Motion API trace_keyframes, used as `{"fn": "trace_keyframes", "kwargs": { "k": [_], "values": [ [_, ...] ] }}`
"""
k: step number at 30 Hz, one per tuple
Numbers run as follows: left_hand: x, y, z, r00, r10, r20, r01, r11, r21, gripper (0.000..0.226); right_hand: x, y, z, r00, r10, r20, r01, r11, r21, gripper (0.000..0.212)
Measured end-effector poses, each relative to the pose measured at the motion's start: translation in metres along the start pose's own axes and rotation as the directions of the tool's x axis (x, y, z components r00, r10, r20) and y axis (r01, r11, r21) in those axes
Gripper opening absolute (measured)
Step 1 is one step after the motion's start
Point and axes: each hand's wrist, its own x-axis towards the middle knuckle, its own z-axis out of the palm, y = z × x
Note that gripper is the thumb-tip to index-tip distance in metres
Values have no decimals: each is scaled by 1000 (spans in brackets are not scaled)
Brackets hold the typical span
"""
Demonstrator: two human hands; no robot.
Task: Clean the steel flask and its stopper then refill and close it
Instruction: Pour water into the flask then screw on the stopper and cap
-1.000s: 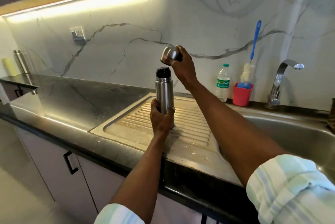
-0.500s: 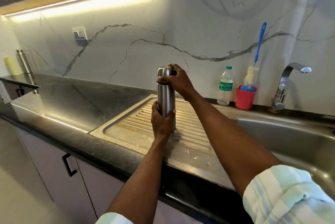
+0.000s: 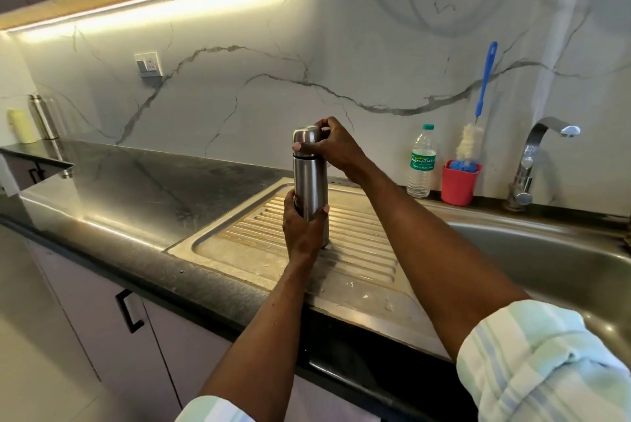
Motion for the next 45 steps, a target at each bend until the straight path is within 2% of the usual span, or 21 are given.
{"fn": "trace_keyframes", "kwargs": {
  "k": [2, 4, 7, 9, 11, 13, 16, 19, 23, 27, 30, 35, 37, 39, 42, 45],
  "values": [
    [1, -2, 0, 1000, 3, 1, -3, 1000, 4, 77, 4, -4, -2, 998, 15, 59, -14, 1000, -5, 74],
    [1, -3, 1, 1000, 1, 1, -1, 1000, 4, 77, 7, -4, -5, 997, 7, 79, -9, 1000, 16, 61],
    [2, -5, 2, 1000, 2, 0, -2, 1000, 13, 77, 6, -3, -7, 1000, -6, 21, 7, 1000, -23, 53],
    [3, -6, 2, 1000, 4, 2, -4, 1000, 19, 77, 6, -3, -3, 999, -19, -33, 15, 994, -106, 64],
    [4, -8, 2, 1000, 6, 3, -7, 1000, 28, 77, 8, -6, 0, 1000, -6, -3, 6, 986, -169, 81],
    [4, -9, 2, 1000, 7, 5, -8, 999, 32, 77, 8, -10, -1, 999, 26, 33, -22, 993, -118, 85],
    [4, -9, 2, 1000, 15, 2, -15, 999, 37, 78, 7, -13, -9, 1000, 7, 6, -7, 1000, -2, 58],
    [4, -10, 3, 1000, 18, 2, -19, 999, 44, 78, 6, -8, -10, 999, -16, -37, 14, 997, -71, 46],
    [4, -10, 3, 1000, 28, 0, -28, 999, 45, 77, 10, -5, -10, 1000, -4, -18, 2, 990, -143, 69],
    [4, -10, 2, 999, 33, 7, -33, 999, 35, 76, 11, -6, -14, 998, 40, 49, -38, 999, -32, 58],
    [4, -11, 2, 1000, 27, 6, -27, 999, 28, 77, 8, -4, -12, 1000, 15, 20, -14, 999, -39, 51],
    [5, -12, 2, 999, 42, 5, -43, 998, 51, 76, 9, -7, -10, 1000, 14, -7, -14, 997, -81, 64],
    [5, -12, 2, 999, 39, 1, -39, 998, 56, 77, 10, -8, -3, 1000, 15, -24, -18, 984, -176, 71],
    [5, -13, 2, 999, 40, -1, -40, 997, 58, 77, 12, -4, 1, 999, -10, -47, -1, 972, -234, 69],
    [5, -13, 2, 999, 53, 3, -53, 997, 65, 74, 9, -1, -5, 999, -5, -54, 1, 997, -74, 62],
    [5, -14, 2, 997, 74, 11, -75, 994, 83, 72, 8, 6, -15, 999, 34, 39, -39, 989, 146, 50]
  ]
}}
